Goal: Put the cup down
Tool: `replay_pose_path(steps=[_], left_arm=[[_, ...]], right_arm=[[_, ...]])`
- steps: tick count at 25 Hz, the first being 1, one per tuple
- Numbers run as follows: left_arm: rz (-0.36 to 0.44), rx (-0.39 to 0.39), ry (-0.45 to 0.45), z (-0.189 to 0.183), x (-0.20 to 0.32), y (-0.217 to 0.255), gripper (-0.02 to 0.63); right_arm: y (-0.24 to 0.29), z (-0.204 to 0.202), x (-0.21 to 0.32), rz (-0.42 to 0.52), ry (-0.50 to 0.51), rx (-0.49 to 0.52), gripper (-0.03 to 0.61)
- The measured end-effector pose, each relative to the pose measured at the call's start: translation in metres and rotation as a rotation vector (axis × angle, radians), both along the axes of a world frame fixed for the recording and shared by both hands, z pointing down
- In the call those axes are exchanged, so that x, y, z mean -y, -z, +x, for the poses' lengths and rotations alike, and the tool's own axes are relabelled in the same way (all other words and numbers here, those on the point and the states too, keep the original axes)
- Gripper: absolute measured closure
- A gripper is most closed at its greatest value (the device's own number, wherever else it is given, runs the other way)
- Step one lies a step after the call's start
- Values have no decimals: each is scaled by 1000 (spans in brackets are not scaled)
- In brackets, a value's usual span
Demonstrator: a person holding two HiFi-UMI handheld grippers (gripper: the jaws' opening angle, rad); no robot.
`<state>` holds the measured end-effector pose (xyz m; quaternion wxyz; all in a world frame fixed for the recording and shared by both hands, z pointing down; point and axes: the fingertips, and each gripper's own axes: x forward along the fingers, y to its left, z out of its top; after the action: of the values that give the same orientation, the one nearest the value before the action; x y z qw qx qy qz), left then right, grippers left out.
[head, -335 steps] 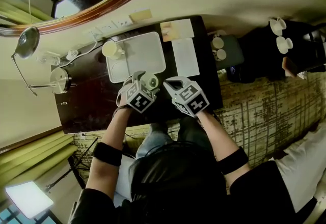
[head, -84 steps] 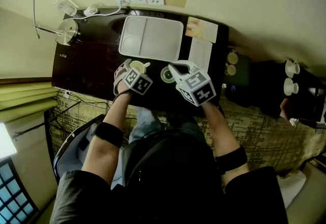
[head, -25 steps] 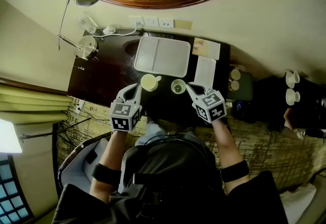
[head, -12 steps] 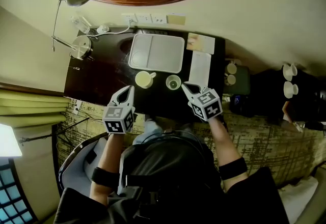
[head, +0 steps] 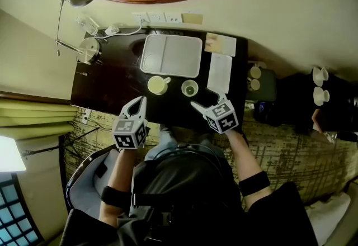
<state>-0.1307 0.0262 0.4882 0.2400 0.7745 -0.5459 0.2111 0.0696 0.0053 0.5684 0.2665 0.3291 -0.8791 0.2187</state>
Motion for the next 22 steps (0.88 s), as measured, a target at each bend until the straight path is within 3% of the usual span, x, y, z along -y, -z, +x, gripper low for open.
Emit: replay_pose_path(steps=[2, 4, 22], left_arm=[[-9, 4, 3, 0, -4, -2, 609], [-13, 7, 9, 0, -6, -3, 609], [-43, 87, 97, -9, -11, -8, 609]], right_arm=[[-7, -4, -2, -2, 9, -25, 126], [-15, -8, -5, -11, 21, -44, 86], [-99, -36, 29, -16, 118, -155, 80]])
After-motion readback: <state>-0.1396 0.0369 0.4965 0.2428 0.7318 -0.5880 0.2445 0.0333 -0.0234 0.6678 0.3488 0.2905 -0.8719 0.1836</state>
